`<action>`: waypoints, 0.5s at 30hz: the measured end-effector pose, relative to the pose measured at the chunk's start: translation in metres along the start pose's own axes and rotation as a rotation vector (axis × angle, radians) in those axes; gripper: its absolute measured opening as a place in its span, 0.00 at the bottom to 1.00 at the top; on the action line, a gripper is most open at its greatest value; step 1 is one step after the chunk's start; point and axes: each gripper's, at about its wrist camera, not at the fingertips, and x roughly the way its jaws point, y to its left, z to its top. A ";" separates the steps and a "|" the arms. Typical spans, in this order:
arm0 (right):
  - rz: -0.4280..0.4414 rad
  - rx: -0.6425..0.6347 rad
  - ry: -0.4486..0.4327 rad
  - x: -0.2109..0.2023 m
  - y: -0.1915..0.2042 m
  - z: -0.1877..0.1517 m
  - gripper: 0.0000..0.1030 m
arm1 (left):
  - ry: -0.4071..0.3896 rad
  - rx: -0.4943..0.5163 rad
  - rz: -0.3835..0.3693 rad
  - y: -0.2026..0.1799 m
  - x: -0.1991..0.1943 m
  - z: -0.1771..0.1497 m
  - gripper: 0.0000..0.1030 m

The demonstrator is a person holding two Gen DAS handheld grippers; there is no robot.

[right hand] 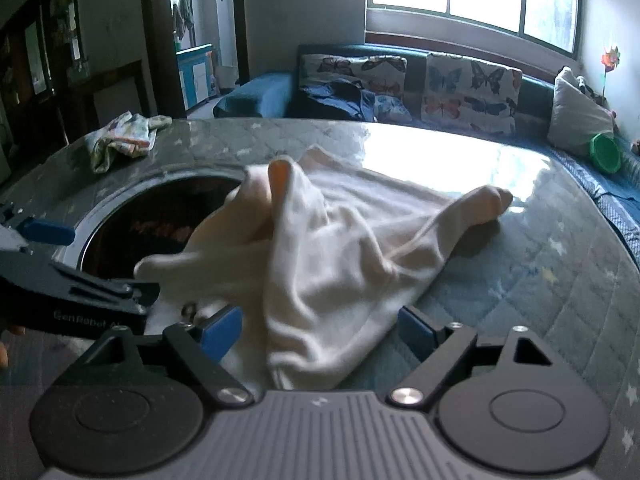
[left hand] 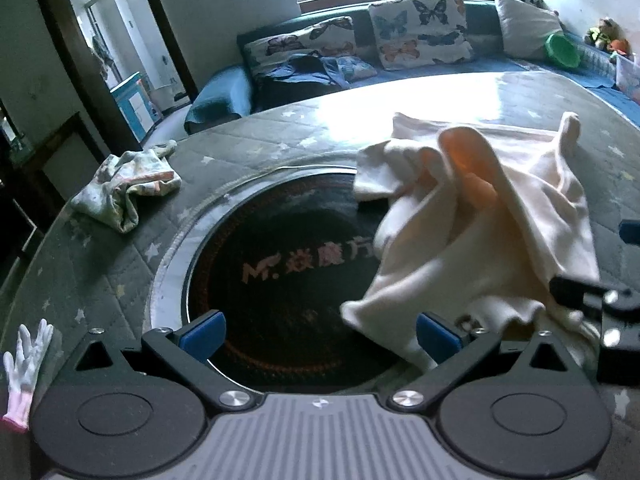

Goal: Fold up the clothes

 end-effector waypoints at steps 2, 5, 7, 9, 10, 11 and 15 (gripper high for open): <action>-0.002 0.002 -0.009 0.006 0.000 0.009 0.80 | -0.001 -0.005 -0.001 0.003 0.003 0.004 1.00; -0.009 -0.005 -0.021 0.020 0.003 0.024 0.75 | -0.007 -0.009 -0.008 0.007 0.005 0.009 1.00; -0.015 -0.015 -0.025 0.031 0.005 0.033 0.72 | -0.009 -0.016 -0.025 0.010 0.006 0.014 1.00; -0.027 -0.027 -0.014 0.046 0.006 0.042 0.65 | -0.011 -0.019 -0.037 0.011 0.009 0.019 1.00; -0.026 -0.026 -0.006 0.053 0.004 0.045 0.55 | -0.012 -0.016 -0.038 0.009 0.011 0.021 1.00; -0.019 -0.014 0.001 0.058 0.001 0.046 0.33 | -0.014 -0.012 -0.042 0.008 0.012 0.023 1.00; -0.004 0.062 -0.002 0.057 -0.026 0.047 0.04 | -0.019 -0.005 -0.090 0.002 0.019 0.033 0.99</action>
